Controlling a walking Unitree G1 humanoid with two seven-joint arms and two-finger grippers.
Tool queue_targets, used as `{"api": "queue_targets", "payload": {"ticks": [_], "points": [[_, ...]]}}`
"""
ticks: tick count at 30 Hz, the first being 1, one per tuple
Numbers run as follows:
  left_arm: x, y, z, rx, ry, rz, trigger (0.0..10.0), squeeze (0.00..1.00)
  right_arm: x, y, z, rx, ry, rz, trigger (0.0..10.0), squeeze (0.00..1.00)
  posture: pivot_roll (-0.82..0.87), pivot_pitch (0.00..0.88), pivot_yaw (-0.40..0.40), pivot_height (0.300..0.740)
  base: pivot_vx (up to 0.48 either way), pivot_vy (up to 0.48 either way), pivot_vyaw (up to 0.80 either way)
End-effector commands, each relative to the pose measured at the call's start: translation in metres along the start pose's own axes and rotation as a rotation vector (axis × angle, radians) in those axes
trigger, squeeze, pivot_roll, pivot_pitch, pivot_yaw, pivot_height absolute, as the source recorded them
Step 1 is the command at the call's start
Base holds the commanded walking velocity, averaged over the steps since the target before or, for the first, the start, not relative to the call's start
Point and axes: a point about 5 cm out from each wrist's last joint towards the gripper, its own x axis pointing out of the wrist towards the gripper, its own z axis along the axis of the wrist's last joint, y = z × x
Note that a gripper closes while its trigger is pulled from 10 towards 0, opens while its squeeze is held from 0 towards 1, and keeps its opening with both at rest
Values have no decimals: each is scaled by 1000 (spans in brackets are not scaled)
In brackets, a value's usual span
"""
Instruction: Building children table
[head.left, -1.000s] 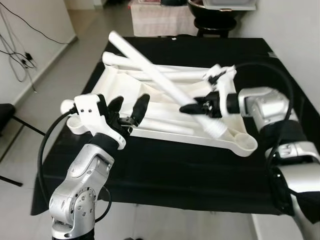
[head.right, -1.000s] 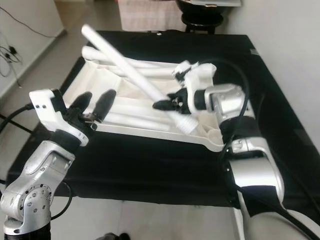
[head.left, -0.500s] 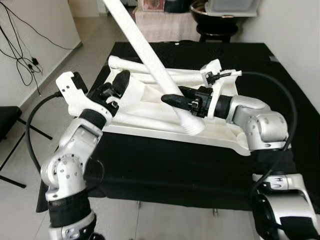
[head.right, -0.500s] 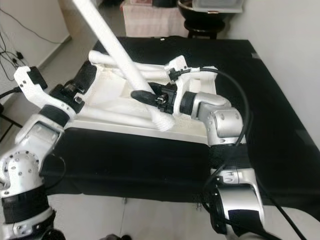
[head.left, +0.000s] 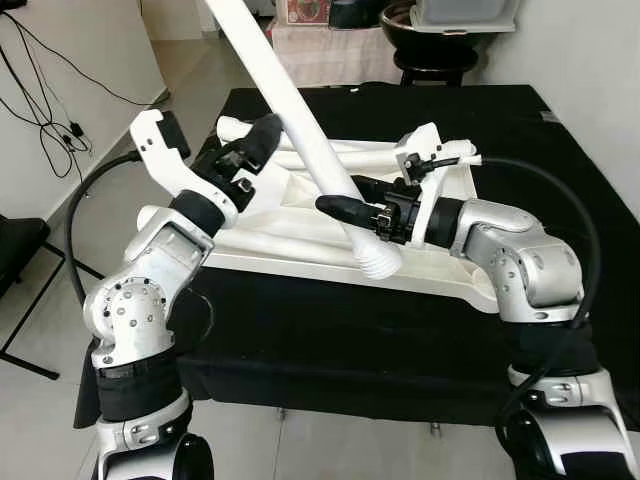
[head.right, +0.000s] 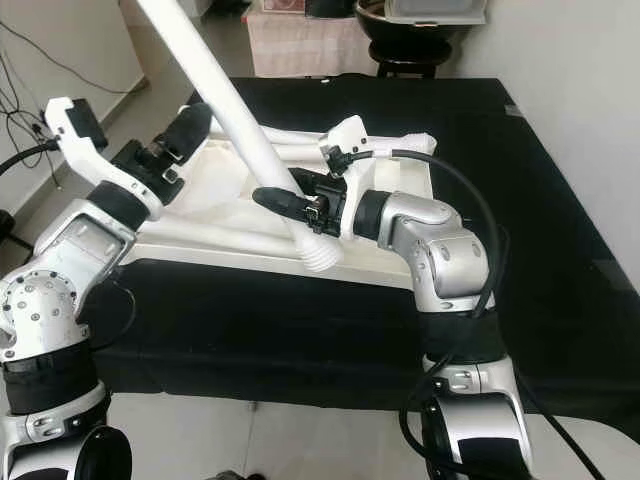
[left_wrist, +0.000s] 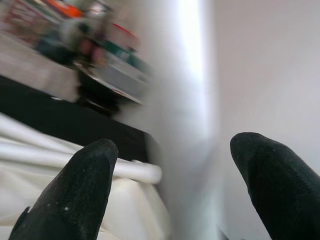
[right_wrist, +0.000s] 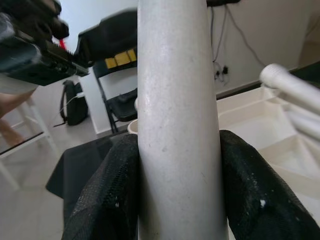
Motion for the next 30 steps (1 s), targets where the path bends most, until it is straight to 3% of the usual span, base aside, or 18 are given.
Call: {"api": "queue_targets", "payload": {"ticks": [1, 5, 11, 21, 23, 24, 30], "points": [[-6, -9, -12, 13, 56, -59, 10000, 0, 2, -4, 6, 42, -29, -31, 10000, 0, -111, 62, 52, 740, 0, 0, 0], [-10, -12, -17, 31, 73, -70, 10000, 0, 3, -10, 8, 78, -48, -64, 10000, 0, -111, 62, 52, 740, 0, 0, 0], [-2, -4, 6, 62, -44, 24, 10000, 0, 0, 18, 5, -16, -28, 112, 10000, 0, -107, 61, 47, 740, 0, 0, 0], [6, -5, 18, 38, -92, 16, 10000, 0, -4, 34, -4, -59, 24, 204, 10000, 0, -120, 61, 60, 740, 0, 0, 0], [7, -6, 20, 25, -100, 7, 9608, 0, -4, 33, -6, -62, 36, 198, 10000, 0, -121, 60, 62, 740, 0, 0, 0], [8, -8, 22, -2, -114, -8, 0, 0, -3, 32, -10, -63, 48, 184, 10000, 0, -119, 57, 63, 740, 0, 0, 0], [7, -13, 25, -38, -133, -37, 0, 0, -1, 25, -22, -76, 94, 134, 10000, 0, -121, 46, 58, 740, 0, 0, 0]]}}
